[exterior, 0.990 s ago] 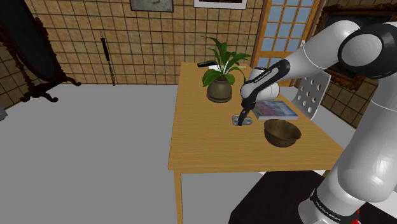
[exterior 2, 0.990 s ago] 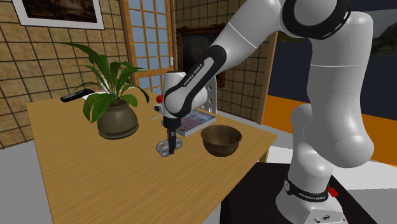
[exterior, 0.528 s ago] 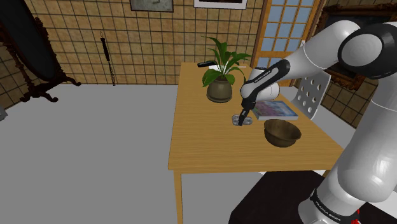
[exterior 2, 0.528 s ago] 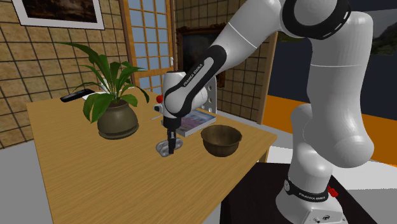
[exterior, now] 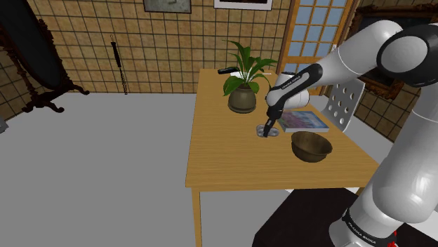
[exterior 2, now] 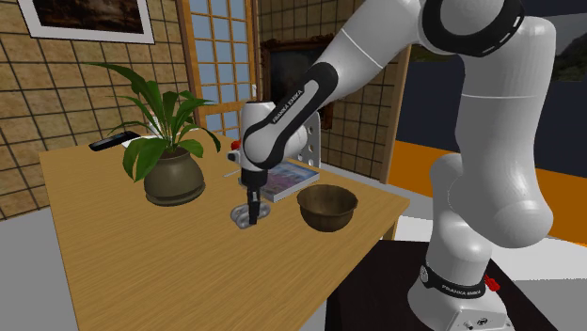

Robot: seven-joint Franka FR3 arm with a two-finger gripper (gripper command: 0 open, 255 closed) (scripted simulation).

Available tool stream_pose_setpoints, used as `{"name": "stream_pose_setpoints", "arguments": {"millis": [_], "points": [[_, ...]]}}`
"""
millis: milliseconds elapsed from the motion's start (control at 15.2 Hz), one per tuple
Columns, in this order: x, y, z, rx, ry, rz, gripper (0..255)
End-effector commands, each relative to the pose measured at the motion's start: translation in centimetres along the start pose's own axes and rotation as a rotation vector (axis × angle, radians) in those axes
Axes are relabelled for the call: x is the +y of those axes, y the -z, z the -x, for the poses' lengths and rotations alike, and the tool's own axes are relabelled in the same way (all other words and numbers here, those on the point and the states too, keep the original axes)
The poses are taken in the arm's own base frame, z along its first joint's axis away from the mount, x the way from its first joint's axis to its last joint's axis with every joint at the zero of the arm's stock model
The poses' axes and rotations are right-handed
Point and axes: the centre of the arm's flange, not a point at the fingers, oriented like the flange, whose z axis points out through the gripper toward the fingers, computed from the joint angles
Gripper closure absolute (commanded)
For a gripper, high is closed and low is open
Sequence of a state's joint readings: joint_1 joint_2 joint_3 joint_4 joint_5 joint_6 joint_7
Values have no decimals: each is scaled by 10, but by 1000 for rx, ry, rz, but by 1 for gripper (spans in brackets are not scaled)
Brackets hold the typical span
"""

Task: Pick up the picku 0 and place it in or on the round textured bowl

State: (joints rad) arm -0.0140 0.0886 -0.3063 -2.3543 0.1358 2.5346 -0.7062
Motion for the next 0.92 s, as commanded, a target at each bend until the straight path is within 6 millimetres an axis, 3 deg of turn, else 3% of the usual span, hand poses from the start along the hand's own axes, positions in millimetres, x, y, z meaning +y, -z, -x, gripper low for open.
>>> {"name": "stream_pose_setpoints", "arguments": {"millis": [0, 858], "points": [[0, 11, -1, 0, 0, 0, 255], [1, 79, -9, 0, 0, 0, 255]]}}
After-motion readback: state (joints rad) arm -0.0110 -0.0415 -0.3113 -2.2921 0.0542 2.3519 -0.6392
